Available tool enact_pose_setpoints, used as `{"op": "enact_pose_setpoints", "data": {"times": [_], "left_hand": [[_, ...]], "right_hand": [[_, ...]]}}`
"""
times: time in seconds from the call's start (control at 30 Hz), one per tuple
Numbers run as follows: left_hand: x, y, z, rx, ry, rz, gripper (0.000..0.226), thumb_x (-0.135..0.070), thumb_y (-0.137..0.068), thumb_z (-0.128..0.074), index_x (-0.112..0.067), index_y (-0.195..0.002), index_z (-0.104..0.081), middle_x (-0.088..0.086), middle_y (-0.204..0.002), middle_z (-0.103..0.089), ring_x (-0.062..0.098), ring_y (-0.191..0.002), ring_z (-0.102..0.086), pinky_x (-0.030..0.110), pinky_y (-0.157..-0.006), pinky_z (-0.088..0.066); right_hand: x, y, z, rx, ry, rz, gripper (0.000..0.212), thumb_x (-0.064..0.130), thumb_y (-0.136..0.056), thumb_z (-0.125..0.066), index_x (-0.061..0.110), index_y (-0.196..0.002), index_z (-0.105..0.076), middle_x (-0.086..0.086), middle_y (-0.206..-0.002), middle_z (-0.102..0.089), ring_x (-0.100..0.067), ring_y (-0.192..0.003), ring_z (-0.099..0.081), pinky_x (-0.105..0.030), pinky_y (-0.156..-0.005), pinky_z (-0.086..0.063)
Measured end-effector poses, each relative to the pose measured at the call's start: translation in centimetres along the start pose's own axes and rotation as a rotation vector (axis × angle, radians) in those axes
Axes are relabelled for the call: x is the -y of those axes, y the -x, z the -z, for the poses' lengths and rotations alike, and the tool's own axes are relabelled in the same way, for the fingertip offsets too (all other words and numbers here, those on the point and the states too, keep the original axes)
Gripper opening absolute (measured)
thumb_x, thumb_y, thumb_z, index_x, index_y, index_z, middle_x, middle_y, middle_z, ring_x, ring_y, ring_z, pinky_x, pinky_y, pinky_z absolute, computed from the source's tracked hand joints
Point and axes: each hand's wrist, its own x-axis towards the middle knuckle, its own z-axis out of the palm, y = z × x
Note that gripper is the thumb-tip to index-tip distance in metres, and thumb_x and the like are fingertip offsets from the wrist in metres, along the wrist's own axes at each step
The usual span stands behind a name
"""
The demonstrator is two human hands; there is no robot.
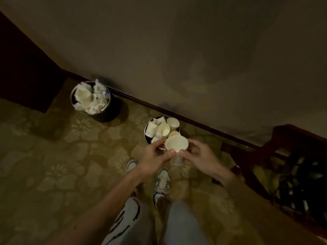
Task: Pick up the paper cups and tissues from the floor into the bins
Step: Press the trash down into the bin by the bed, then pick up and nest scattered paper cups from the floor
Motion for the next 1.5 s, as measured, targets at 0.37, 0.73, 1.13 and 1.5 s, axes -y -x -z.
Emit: {"op": "enact_pose_setpoints", "data": {"times": [0.37,0.73,1.13,1.5], "left_hand": [[9.9,-18.5,6.0,-0.018,-0.298,-0.188,0.060,-0.026,-0.082,-0.079,-0.023,-0.136,-0.054,-0.015,-0.114,-0.063,-0.005,-0.101,-0.060,0.008,-0.074,-0.049],[15.2,-24.7,6.4,0.017,-0.429,-0.163,0.058,-0.034,-0.084,-0.075,-0.020,-0.137,-0.054,0.001,-0.123,-0.065,0.015,-0.114,-0.060,0.041,-0.091,-0.054],[15.9,-24.9,5.7,-0.034,-0.562,-0.151,0.050,-0.038,-0.090,-0.068,-0.012,-0.132,-0.056,0.005,-0.118,-0.066,0.021,-0.105,-0.063,0.037,-0.081,-0.054],[8.2,-19.1,6.6,-0.110,-0.702,-0.333,0.033,-0.046,-0.091,-0.061,-0.026,-0.067,-0.052,-0.009,-0.057,-0.054,0.004,-0.053,-0.051,0.028,-0.051,-0.039]], "right_hand": [[-3.8,-17.5,-5.4,-0.105,0.105,0.165,0.055,0.016,-0.081,-0.079,0.018,-0.128,-0.050,0.017,-0.109,-0.055,0.009,-0.094,-0.056,-0.005,-0.075,-0.049],[-7.2,-24.6,-7.4,-0.105,0.228,0.092,0.065,0.018,-0.079,-0.081,0.015,-0.134,-0.047,-0.002,-0.126,-0.059,-0.010,-0.110,-0.052,-0.037,-0.095,-0.052],[-8.9,-24.9,-7.7,-0.114,0.120,0.067,0.054,0.026,-0.082,-0.077,0.020,-0.129,-0.051,-0.001,-0.130,-0.057,-0.018,-0.125,-0.049,-0.046,-0.104,-0.046],[-6.0,-15.6,-4.9,-0.311,0.162,0.085,0.019,0.034,-0.085,-0.071,0.032,-0.097,-0.056,0.011,-0.089,-0.055,-0.001,-0.075,-0.051,-0.024,-0.068,-0.048]]}}
